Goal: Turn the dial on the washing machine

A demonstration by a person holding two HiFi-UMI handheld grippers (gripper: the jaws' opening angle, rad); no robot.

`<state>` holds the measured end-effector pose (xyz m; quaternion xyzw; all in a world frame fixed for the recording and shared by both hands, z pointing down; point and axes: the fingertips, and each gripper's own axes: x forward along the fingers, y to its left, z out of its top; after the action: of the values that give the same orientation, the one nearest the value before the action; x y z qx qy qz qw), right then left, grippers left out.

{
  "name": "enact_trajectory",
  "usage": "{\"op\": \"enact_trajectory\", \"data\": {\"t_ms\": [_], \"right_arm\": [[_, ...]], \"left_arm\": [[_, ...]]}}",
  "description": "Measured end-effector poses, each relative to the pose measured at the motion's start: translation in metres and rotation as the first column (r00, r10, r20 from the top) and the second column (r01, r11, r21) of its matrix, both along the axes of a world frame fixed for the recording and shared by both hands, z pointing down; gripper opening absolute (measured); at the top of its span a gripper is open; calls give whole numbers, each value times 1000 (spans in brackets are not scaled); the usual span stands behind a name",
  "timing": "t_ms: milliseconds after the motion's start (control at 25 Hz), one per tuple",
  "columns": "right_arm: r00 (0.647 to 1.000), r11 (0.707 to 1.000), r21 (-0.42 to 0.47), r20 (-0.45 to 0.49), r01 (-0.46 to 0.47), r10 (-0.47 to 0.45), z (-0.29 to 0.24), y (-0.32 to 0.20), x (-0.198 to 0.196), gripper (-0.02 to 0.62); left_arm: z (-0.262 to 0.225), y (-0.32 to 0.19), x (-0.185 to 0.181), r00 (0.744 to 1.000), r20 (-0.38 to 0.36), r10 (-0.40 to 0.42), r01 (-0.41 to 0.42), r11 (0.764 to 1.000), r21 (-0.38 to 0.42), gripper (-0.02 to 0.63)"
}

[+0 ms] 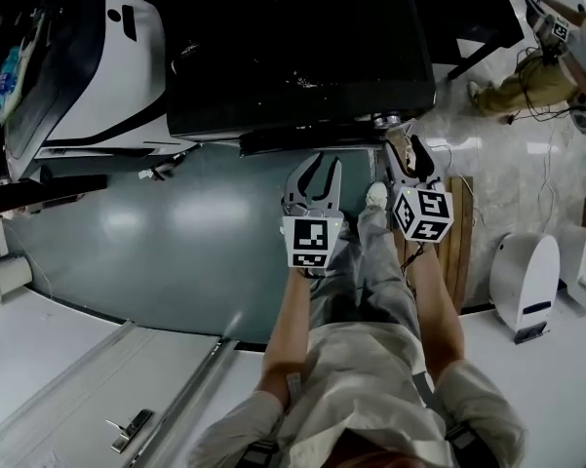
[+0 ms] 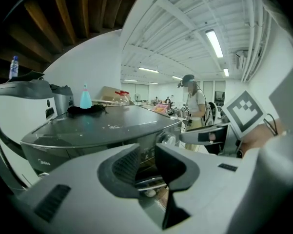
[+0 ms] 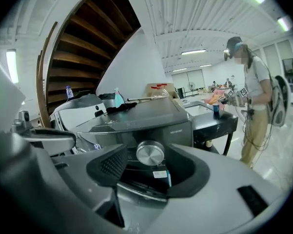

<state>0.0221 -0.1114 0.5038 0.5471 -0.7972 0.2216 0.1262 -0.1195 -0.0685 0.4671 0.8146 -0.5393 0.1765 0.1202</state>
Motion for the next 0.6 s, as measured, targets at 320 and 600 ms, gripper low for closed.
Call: {"op": "enact_trajectory", "data": {"t_ms": [320, 600], "right_arm": [[992, 996, 12, -90, 84, -83, -43, 29, -9, 227], [986, 994, -4, -125, 112, -111, -70, 54, -17, 219]], "left_arm": [[-25, 12, -11, 1000, 1, -1, 1, 1000, 4, 103], [-48, 24, -17, 1000, -16, -8, 8, 1000, 8, 103]]}}
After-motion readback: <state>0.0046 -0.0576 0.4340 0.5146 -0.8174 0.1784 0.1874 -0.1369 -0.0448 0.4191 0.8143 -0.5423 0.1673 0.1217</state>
